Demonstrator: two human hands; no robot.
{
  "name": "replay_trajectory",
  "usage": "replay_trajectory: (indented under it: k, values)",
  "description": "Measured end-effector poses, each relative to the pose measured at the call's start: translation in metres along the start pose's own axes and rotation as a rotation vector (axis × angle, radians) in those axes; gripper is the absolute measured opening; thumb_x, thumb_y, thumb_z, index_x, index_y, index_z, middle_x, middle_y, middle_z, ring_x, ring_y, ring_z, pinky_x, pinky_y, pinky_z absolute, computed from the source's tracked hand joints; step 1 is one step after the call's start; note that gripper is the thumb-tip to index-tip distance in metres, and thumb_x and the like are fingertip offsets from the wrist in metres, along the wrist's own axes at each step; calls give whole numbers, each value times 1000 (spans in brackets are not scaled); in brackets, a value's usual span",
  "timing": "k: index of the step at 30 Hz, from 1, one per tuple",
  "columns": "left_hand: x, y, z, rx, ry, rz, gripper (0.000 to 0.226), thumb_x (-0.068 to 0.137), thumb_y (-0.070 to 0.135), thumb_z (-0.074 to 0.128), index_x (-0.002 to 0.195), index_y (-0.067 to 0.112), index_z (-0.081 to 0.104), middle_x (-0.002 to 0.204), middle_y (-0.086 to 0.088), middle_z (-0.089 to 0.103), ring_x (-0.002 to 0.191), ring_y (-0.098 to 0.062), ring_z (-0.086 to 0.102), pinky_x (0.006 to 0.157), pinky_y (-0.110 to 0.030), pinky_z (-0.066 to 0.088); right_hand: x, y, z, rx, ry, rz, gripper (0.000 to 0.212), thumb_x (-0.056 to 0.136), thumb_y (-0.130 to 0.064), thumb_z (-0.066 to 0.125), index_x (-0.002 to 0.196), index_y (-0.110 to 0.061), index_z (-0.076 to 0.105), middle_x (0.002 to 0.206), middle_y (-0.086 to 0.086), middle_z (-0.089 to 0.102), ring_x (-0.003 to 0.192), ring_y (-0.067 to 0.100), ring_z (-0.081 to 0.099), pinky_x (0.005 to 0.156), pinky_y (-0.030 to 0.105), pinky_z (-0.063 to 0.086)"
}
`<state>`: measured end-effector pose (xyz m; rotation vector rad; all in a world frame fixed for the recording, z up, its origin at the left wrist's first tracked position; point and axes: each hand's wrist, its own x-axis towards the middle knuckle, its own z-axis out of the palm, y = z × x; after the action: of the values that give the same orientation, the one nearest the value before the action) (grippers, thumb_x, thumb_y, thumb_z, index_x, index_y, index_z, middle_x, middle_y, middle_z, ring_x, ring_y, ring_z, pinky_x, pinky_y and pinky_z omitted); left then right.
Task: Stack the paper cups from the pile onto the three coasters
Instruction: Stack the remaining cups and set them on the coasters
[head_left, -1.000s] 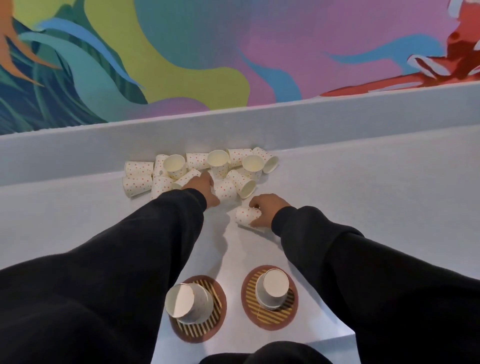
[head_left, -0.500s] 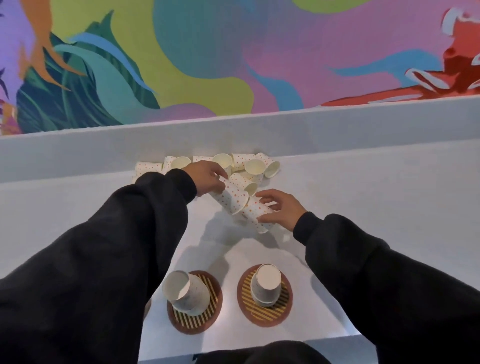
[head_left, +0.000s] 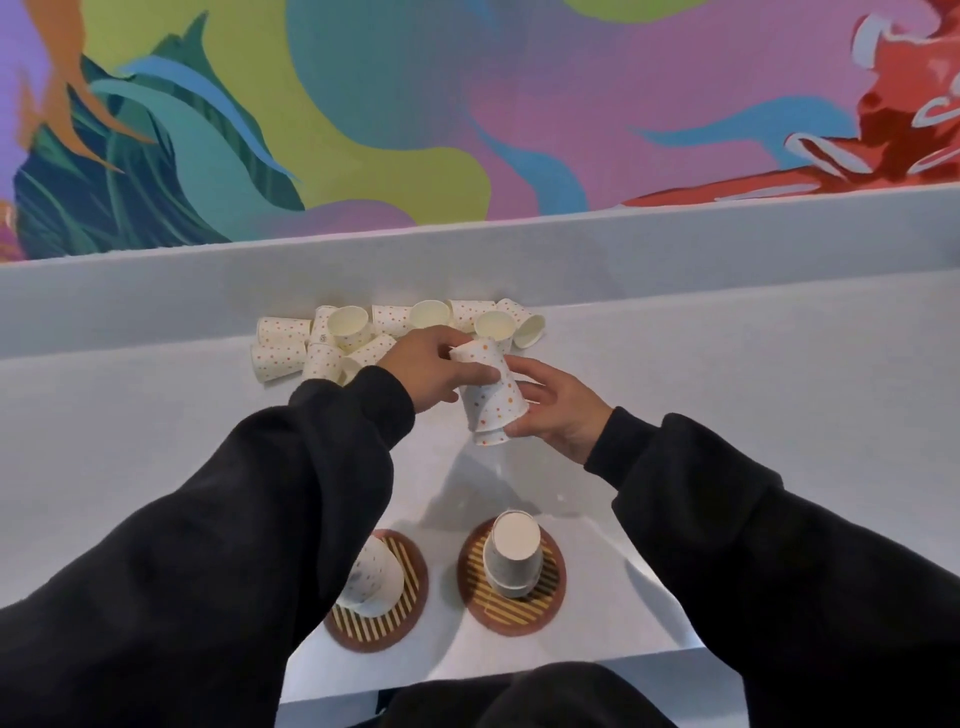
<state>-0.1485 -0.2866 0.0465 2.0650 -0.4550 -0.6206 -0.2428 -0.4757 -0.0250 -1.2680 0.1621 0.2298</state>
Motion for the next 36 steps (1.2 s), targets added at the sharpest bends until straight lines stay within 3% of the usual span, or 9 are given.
replay_trajectory:
  k: [3, 6, 9, 11, 14, 20, 25, 31, 36]
  values:
    - [-17, 3, 11, -72, -49, 9, 52, 66, 43, 89, 111, 24, 72, 103, 2, 76, 102, -22, 71, 87, -47, 61, -7, -2, 5, 84, -97, -14, 84, 71, 16, 75, 146, -13, 54, 131, 18, 67, 118, 34, 67, 91, 44, 59]
    - [-36, 10, 21, 30, -108, 41, 57, 82, 40, 82, 131, 28, 56, 110, 13, 66, 103, -13, 63, 71, -26, 52, -8, -1, 8, 63, -118, -35, 82, 71, 15, 76, 146, -9, 53, 137, 23, 63, 128, 39, 61, 101, 48, 55]
    - [-52, 8, 29, 35, -206, -11, 69, 88, 40, 78, 143, 35, 37, 121, 11, 57, 109, -15, 59, 75, -34, 60, -12, 1, 7, -53, -157, -57, 77, 70, 13, 79, 141, -10, 56, 135, 20, 64, 129, 39, 59, 105, 50, 54]
    - [-59, 6, 32, 48, -202, 0, 77, 83, 42, 82, 146, 34, 39, 128, 8, 59, 115, -19, 59, 88, -44, 61, -18, 2, 5, -159, -190, -61, 73, 69, 8, 82, 135, -13, 59, 132, 15, 67, 127, 35, 61, 105, 49, 54]
    - [-65, -2, 39, 97, -182, 18, 81, 68, 50, 86, 139, 34, 50, 125, 11, 65, 115, -14, 60, 100, -46, 55, -26, 4, 2, -352, -207, -22, 70, 66, 0, 88, 129, -16, 63, 127, 7, 72, 122, 27, 66, 102, 42, 56]
    - [-82, -18, 57, 214, -179, 2, 79, 72, 39, 89, 139, 36, 47, 126, 12, 63, 114, -15, 60, 96, -35, 54, -40, 10, 0, -599, -231, 7, 72, 63, -22, 96, 126, -31, 63, 128, -3, 70, 124, 19, 64, 107, 41, 53]
    - [-101, -23, 70, 304, -214, 7, 79, 78, 40, 86, 143, 32, 42, 127, 12, 61, 116, -15, 59, 97, -33, 53, -55, 26, -3, -647, -227, 51, 70, 67, -4, 96, 121, -35, 63, 122, -12, 72, 120, 12, 66, 105, 34, 54]
    - [-111, -33, 84, 330, -226, -47, 77, 79, 33, 86, 142, 30, 41, 132, 7, 62, 118, -18, 60, 101, -37, 52, -64, 49, -4, -702, -203, 71, 72, 61, -22, 98, 122, -39, 64, 125, -10, 72, 121, 14, 66, 106, 44, 54]
    - [-109, -41, 92, 428, -225, -58, 76, 78, 33, 86, 140, 27, 43, 127, 3, 66, 115, -20, 63, 98, -37, 54, -62, 65, -5, -798, -176, 110, 74, 64, -21, 99, 127, -36, 63, 125, -16, 71, 119, 9, 65, 105, 34, 54]
